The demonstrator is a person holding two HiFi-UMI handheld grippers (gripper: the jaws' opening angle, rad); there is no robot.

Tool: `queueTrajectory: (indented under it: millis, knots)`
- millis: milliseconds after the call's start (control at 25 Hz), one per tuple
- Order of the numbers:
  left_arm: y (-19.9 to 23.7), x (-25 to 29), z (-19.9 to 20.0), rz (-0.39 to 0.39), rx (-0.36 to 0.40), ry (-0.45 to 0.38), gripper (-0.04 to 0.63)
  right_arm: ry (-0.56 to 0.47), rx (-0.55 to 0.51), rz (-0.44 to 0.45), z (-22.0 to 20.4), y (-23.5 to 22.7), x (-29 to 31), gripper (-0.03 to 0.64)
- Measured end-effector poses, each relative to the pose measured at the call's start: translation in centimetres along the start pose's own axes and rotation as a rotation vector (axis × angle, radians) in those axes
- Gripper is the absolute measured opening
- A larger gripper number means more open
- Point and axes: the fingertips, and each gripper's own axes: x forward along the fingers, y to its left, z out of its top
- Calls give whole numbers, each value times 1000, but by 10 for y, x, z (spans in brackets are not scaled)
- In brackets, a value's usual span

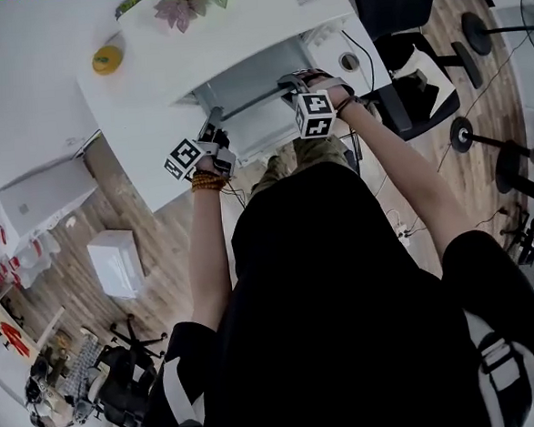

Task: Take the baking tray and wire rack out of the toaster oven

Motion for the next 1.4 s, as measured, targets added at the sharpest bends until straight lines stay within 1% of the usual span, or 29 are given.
queueTrajectory:
  millis: [40,120,200,280,320,360,400,480,520,560,640,720,840,880,920,960,1040,1080,1240,1400]
  knots:
    - [1,-1,1,13,16,13,61,-37,83,2,1,-1,-2,143]
    - [-1,-1,3,25,18,29,58,-137,306,-19,-1,-10,-15,215]
    - [-3,1,3,20,-5,33,59,-229,541,-73,-19,-23,-35,227]
    - [-2,1,3,15,-20,38,59,-304,786,-139,-51,-41,-53,227]
    - [-1,1,3,12,-24,41,60,-341,914,-158,-67,-51,-59,227]
    - [-1,1,4,8,-28,43,59,-379,1038,-158,-82,-60,-63,227]
    - [-1,2,4,4,-31,46,60,-418,1156,-136,-94,-68,-64,227]
    - [-1,-1,2,-1,-35,50,60,-503,1361,-53,-108,-77,-60,227]
    - [-1,-3,1,-1,-38,51,60,-537,1437,-11,-111,-81,-55,230]
    - [0,-4,0,0,-40,52,60,-560,1492,24,-111,-84,-48,232]
    - [-1,-5,-1,0,-43,53,60,-566,1545,68,-110,-89,-35,232]
    - [-2,-5,-2,-1,-40,58,60,-550,1564,111,-105,-90,-23,232]
    - [-3,-4,-4,1,-33,65,59,-541,1572,204,-90,-84,-11,228]
    - [-2,-4,-5,2,-33,67,58,-533,1573,214,-87,-82,-9,181]
    - [-3,-5,-6,2,-34,69,58,-523,1583,212,-85,-79,-7,79]
    - [-3,-6,-7,1,-35,71,58,-518,1603,207,-86,-77,-5,63]
    - [-3,-7,-7,12,-28,70,58,-533,1644,221,-86,-75,-6,49]
    - [-3,-8,-7,23,-21,71,58,-540,1644,230,-86,-73,-7,49]
    - [-6,-14,-13,23,-8,87,58,-531,1577,247,-85,-64,-16,48]
    - [-8,-23,-27,36,18,119,58,-511,1560,263,-87,-48,-24,48]
